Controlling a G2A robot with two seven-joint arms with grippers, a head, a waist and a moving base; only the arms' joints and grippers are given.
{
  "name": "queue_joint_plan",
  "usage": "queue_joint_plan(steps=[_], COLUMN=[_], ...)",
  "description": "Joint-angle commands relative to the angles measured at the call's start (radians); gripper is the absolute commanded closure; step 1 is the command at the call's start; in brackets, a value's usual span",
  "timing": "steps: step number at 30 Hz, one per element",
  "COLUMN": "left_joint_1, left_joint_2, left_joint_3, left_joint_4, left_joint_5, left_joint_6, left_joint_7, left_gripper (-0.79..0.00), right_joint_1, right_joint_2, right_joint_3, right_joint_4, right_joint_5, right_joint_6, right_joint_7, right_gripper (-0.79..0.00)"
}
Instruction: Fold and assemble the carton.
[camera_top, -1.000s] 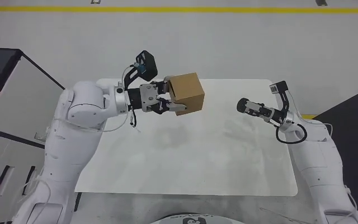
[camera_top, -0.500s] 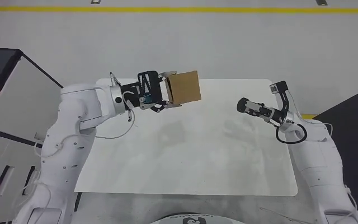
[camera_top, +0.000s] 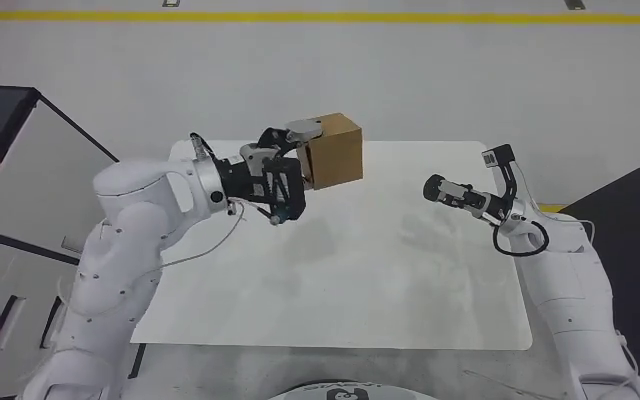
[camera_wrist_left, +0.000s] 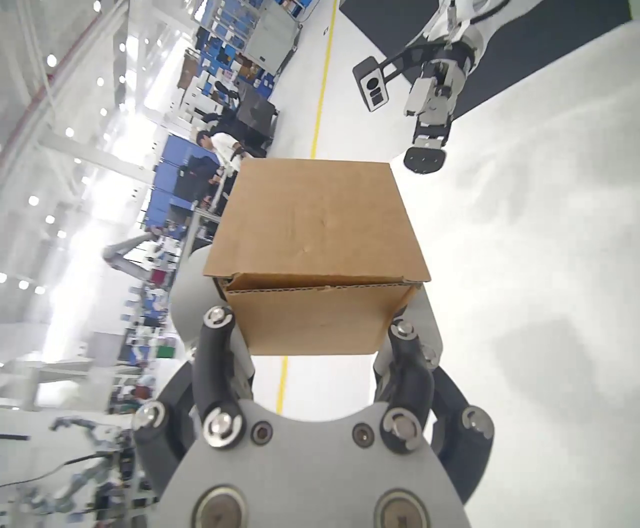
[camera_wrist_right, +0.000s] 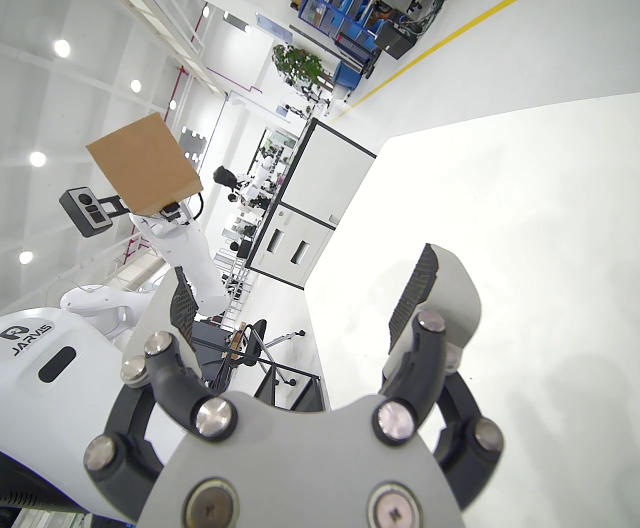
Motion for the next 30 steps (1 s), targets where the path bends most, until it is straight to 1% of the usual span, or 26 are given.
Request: queue_joint_plan(steps=[1, 3, 4, 6, 9, 10, 19, 20, 21, 22, 24, 28, 30], left_joint_1=[0.005, 0.017, 0.023, 0.035, 0.045, 0.047, 0.051, 0.065, 0.073, 0.072, 0.085, 0.099, 0.104], left_joint_2=[0.015, 0.03, 0.037, 0.047, 0.058, 0.059, 0.059, 0.055, 0.056, 0.059, 0.062, 0.064, 0.067], left_joint_3=[0.02, 0.038, 0.039, 0.04, 0.039, 0.038, 0.037, 0.031, 0.033, 0.03, 0.027, 0.003, -0.001], left_joint_4=[0.003, 0.021, 0.031, 0.044, 0.045, 0.045, 0.048, 0.055, 0.05, 0.036, 0.026, 0.012, 0.007], left_joint_5=[0.225, 0.372, 0.436, 0.51, 0.601, 0.616, 0.608, 0.561, 0.57, 0.615, 0.638, 0.685, 0.722], left_joint_6=[0.059, 0.127, 0.164, 0.239, 0.35, 0.376, 0.382, 0.412, 0.419, 0.441, 0.493, 0.633, 0.69], left_joint_7=[0.131, 0.246, 0.284, 0.366, 0.446, 0.456, 0.451, 0.431, 0.435, 0.433, 0.445, 0.455, 0.481], left_gripper=[0.0, 0.0, 0.0, 0.0, 0.0, 0.0, 0.0, 0.0, 0.0, 0.0, 0.0, 0.0, 0.0], right_joint_1=[0.0, 0.0, 0.0, 0.0, 0.0, 0.0, 0.0, 0.0, 0.0, 0.0, 0.0, 0.0, 0.0], right_joint_2=[0.0, 0.0, 0.0, 0.0, 0.0, 0.0, 0.0, 0.0, 0.0, 0.0, 0.0, 0.0, 0.0], right_joint_3=[0.0, 0.0, 0.0, 0.0, 0.0, 0.0, 0.0, 0.0, 0.0, 0.0, 0.0, 0.0, 0.0], right_joint_4=[0.0, 0.0, 0.0, 0.0, 0.0, 0.0, 0.0, 0.0, 0.0, 0.0, 0.0, 0.0, 0.0], right_joint_5=[0.0, 0.0, 0.0, 0.0, 0.0, 0.0, 0.0, 0.0, 0.0, 0.0, 0.0, 0.0, 0.0], right_joint_6=[0.0, 0.0, 0.0, 0.0, 0.0, 0.0, 0.0, 0.0, 0.0, 0.0, 0.0, 0.0, 0.0], right_joint_7=[0.0, 0.0, 0.0, 0.0, 0.0, 0.0, 0.0, 0.0, 0.0, 0.0, 0.0, 0.0, 0.0], right_gripper=[-0.785, -0.785, -0.785, -0.785, -0.785, -0.785, -0.785, -0.785, -0.785, -0.785, -0.785, -0.785, -0.785])
